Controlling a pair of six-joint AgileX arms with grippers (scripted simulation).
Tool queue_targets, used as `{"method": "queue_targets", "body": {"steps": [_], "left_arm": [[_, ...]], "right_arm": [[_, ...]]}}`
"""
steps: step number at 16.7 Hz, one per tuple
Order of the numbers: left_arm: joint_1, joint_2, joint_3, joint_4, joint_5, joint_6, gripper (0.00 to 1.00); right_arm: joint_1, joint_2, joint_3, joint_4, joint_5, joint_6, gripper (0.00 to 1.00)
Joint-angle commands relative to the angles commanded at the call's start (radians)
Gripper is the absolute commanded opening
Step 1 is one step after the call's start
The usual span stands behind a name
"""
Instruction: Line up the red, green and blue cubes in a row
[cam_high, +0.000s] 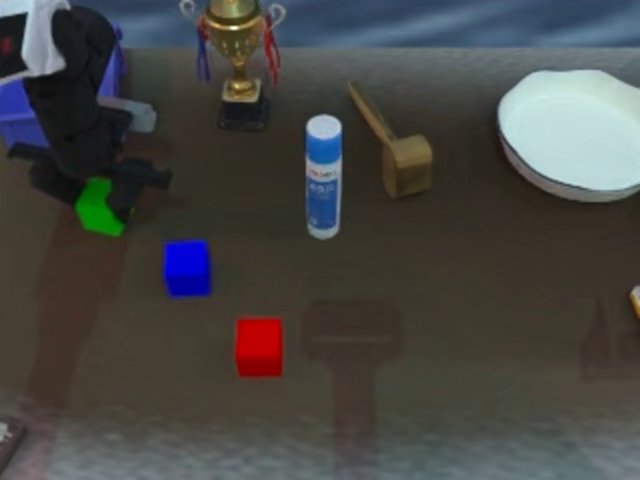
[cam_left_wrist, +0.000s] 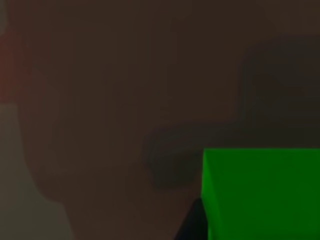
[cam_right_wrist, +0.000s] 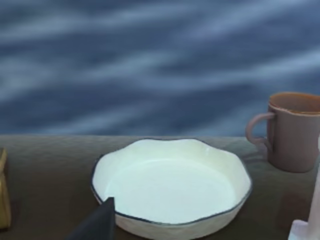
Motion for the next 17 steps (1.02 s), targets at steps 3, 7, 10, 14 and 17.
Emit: {"method": "queue_targets", "body": {"steps": [3, 7, 10, 14, 17], "left_arm": [[0.0, 0.0, 0.0, 0.0, 0.0, 0.0, 0.0], [0.002, -0.012, 0.005, -0.007, 0.002, 0.0, 0.0], [0.008, -0.027, 0.06, -0.077, 0.003, -0.002, 0.0], [0.019, -0.063, 0.156, -0.217, 0.001, -0.003, 0.0], [0.021, -0.072, 0.174, -0.237, 0.001, -0.002, 0.0]], "right_arm": [[0.0, 0.0, 0.0, 0.0, 0.0, 0.0, 1.0], [0.0, 0.0, 0.0, 0.0, 0.0, 0.0, 1.0], [0.0, 0.0, 0.0, 0.0, 0.0, 0.0, 1.0], [0.0, 0.0, 0.0, 0.0, 0.0, 0.0, 1.0], [0.0, 0.0, 0.0, 0.0, 0.0, 0.0, 1.0]]}}
